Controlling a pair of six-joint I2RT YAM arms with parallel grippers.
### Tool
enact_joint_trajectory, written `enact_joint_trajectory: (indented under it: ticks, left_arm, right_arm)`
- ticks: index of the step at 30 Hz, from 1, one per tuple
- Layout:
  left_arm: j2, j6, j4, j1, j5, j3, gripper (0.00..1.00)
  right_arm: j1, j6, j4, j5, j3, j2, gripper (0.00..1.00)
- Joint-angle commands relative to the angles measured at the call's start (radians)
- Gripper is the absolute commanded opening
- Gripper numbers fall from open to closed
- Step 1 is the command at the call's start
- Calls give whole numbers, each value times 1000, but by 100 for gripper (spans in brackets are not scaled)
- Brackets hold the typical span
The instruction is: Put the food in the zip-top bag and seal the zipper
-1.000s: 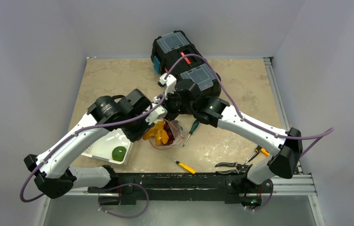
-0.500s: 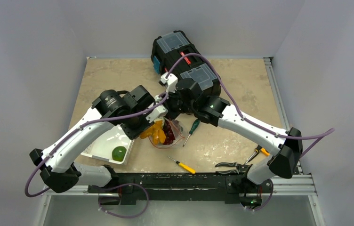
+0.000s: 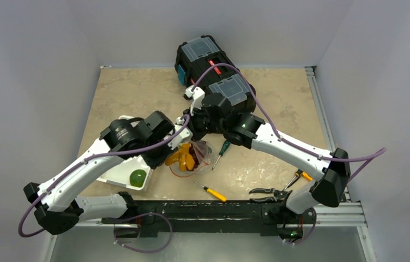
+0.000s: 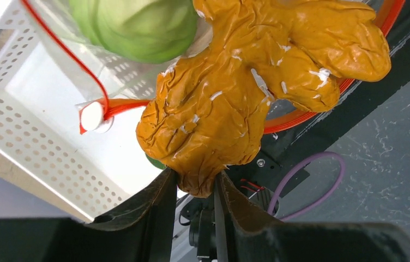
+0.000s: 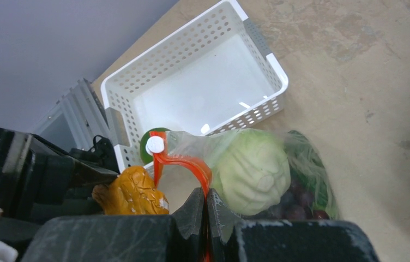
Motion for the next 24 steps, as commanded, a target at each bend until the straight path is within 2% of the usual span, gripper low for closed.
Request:
enact_joint_trajectory:
  ticks: [1,4,12,19,24]
  left_arm:
    - [-134,-9,154,-23,23,-124,7]
    - [-169,-17,169,-26,41,-149,11]
    - [-111,-19,156,-26,32,-123,20]
    - [-177,-72,190,-26,-25,-148,38]
    - [-204,-83,193,-25,-47,-149,45]
  right_arm:
    - [13,68,131,-10,9,-43,0]
    - [13,85,141,-14,8,-39,0]
    - [13,96,132,-4,23,-23,0]
    - [13,103,125,-3,18,-32,0]
    - [14,105,129,-11,20,-27,0]
